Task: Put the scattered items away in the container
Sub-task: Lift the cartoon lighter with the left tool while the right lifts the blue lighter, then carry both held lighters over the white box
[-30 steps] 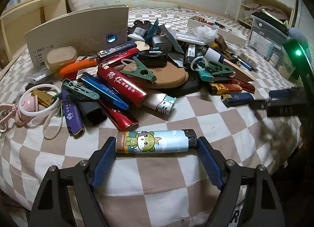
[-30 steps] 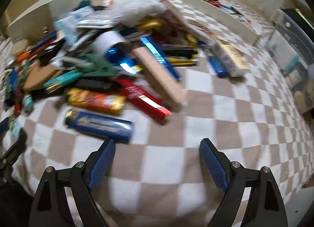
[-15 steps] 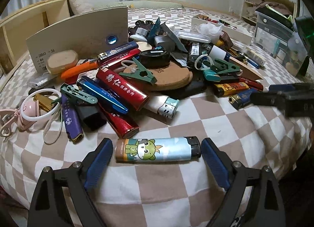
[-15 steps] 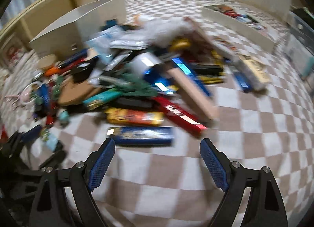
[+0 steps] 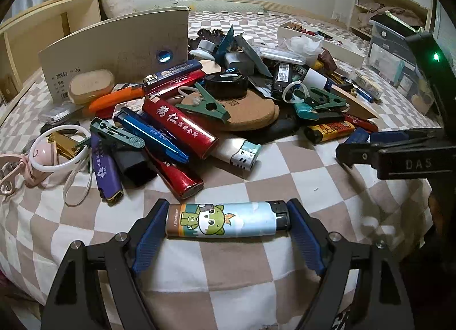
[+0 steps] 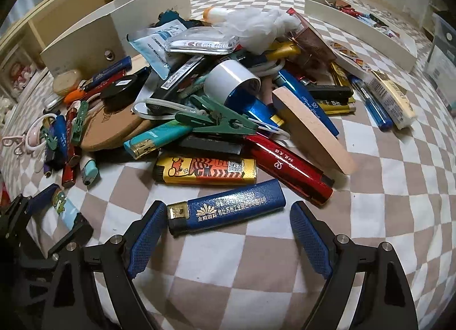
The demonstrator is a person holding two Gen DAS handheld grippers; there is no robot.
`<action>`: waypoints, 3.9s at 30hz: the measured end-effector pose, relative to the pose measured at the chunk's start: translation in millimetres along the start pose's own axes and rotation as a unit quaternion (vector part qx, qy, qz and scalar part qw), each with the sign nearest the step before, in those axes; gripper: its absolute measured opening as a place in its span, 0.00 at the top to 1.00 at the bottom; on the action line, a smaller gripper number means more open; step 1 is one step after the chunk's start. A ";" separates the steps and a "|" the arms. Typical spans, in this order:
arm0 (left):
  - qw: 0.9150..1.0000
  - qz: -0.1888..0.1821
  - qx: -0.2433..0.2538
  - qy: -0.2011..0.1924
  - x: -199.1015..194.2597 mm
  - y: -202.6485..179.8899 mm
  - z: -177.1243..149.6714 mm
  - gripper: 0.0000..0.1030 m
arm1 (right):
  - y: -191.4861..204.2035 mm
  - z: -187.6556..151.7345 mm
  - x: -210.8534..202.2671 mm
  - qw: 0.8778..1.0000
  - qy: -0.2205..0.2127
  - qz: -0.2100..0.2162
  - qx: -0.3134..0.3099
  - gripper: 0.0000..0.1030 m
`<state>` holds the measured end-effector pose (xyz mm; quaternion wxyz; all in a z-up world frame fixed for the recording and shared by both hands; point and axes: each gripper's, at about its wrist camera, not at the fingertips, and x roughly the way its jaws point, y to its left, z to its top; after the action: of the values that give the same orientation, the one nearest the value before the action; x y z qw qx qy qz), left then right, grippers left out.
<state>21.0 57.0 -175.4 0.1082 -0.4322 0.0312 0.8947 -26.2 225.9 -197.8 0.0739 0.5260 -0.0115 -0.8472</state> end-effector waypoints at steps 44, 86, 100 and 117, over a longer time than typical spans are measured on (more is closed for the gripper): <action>1.000 0.010 0.024 0.006 -0.6 -2.4 -8.7 0.20 | 16.2 -14.0 -21.9 0.997 0.021 0.057 -0.054 0.19; 0.995 0.004 -0.057 -0.086 -66.3 117.3 125.5 0.20 | 102.2 148.2 -98.2 0.982 -0.023 0.160 -0.103 0.19; 0.990 0.033 -0.066 -0.123 -72.4 173.5 220.1 0.20 | 126.5 250.1 -89.6 0.978 -0.037 0.188 -0.085 0.19; 0.993 0.023 -0.075 -0.091 -6.2 215.5 309.1 0.20 | 118.9 341.2 -13.7 0.978 -0.037 0.206 -0.021 0.19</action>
<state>-259.8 -107.8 14.2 0.0574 -0.3553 -0.0360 0.9323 -311.4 90.4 -21.8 0.2574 0.4787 -0.1041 -0.8329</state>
